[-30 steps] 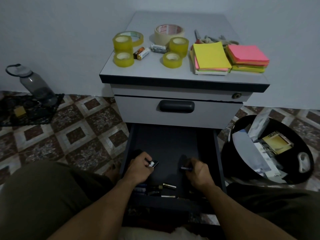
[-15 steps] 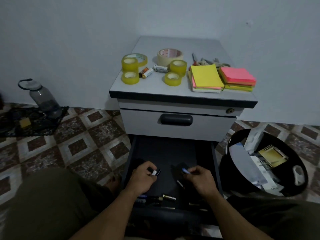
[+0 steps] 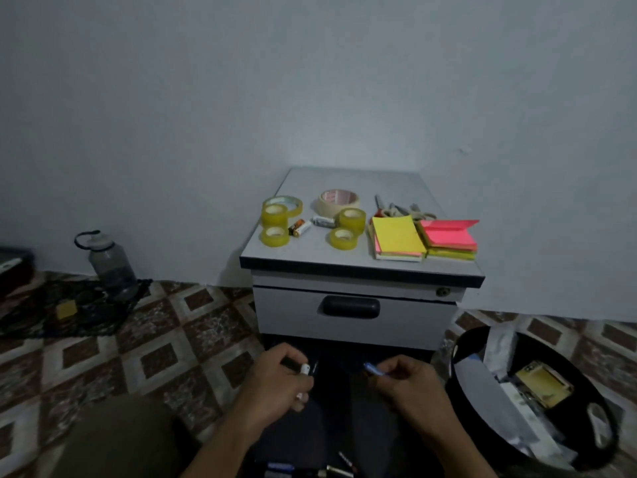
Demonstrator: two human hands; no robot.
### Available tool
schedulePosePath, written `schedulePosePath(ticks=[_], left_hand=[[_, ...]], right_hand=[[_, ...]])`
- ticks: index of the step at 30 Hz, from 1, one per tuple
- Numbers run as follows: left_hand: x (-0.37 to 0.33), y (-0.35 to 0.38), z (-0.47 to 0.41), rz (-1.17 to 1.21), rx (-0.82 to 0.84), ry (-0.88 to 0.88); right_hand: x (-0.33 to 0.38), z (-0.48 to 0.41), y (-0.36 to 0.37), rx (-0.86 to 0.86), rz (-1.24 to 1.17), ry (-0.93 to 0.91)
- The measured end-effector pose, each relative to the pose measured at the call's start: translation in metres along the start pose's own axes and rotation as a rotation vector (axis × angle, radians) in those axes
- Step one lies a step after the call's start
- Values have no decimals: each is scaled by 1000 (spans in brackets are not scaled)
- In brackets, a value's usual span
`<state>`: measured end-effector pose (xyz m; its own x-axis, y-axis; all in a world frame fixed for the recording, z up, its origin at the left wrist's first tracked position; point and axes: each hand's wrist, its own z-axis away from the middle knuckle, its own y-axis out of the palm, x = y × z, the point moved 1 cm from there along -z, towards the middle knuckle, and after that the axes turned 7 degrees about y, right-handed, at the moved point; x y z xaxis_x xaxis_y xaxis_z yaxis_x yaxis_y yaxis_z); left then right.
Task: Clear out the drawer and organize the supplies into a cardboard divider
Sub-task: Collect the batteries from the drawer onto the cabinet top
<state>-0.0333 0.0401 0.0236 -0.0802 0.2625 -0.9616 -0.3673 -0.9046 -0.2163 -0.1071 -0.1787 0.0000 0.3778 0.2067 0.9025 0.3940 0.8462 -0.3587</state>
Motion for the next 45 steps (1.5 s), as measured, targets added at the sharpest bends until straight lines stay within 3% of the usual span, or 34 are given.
schedulePosePath(ticks=[5,13,18,30,45], left_hand=[[-66,-28,3,55,-65,95],[-167,-67,-43,-251,-241,333],[-203,-72,-104,-373,-277,344],[-210,-45,-205,-918,-246,311],[-192,-38,-222,-1109,-272,359]], right_hand=[[75,14,-18,34,-60,-109],[198,-26,-29,-59,-35,-273],[241,-79,-17,-123,31,-264],[262,-142,-5,-179,103,-260],[254,-161,0,-201,130,-241]])
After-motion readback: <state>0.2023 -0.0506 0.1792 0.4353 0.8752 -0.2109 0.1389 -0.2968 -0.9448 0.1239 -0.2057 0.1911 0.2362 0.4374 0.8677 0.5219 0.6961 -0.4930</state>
